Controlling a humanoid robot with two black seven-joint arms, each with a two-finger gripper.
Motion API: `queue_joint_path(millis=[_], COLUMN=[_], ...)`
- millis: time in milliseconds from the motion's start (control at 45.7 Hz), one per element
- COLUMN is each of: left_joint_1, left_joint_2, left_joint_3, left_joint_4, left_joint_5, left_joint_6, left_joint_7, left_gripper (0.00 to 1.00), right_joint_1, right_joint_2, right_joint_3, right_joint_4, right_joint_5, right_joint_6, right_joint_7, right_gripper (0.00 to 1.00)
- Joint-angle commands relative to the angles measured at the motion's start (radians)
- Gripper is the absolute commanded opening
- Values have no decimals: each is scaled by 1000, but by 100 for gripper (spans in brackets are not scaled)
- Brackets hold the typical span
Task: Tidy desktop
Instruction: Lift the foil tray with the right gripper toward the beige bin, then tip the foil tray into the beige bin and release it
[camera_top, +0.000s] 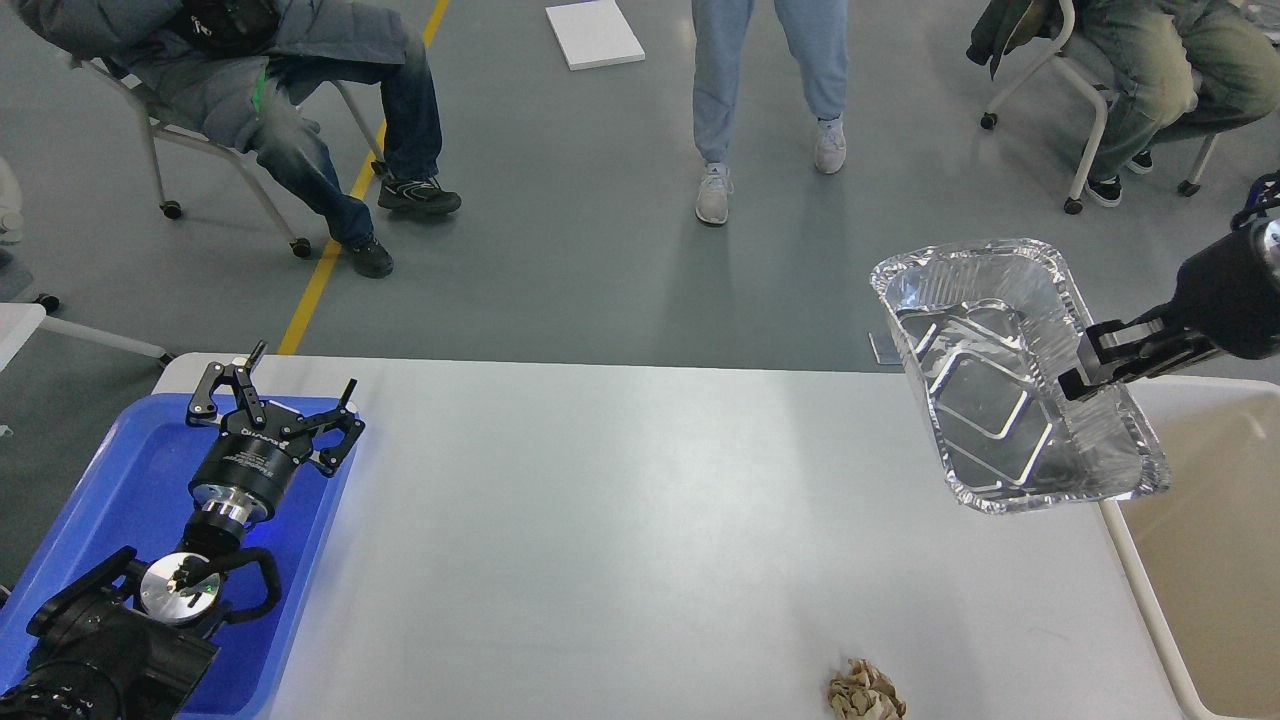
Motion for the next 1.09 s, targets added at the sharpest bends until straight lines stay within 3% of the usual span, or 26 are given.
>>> queue_joint_path(millis=[0,109,372,722,1072], left_joint_1=[0,0,0,0,0], left_joint_2=[0,0,0,0,0], left_joint_3=[0,0,2,0,0], left_joint_4=[0,0,0,0,0], left_joint_5=[0,0,0,-1,-1], left_joint_6=[0,0,0,0,0], left_joint_7=[0,0,0,0,0], left_gripper=[100,100,100,100,100], right_joint_1=[14,-6,-149,-457,-828], right_joint_2=[-4,-8,-97,-228,-133], right_joint_3=[3,6,45,287,466], right_joint_4=[-3,-38,-287,-538,-999], right_joint_5=[11,22,27,166,372], right_joint_6=[4,4,4,4,4], right_joint_7=[-1,-4,-4,-4,-4], right_gripper=[0,0,0,0,0])
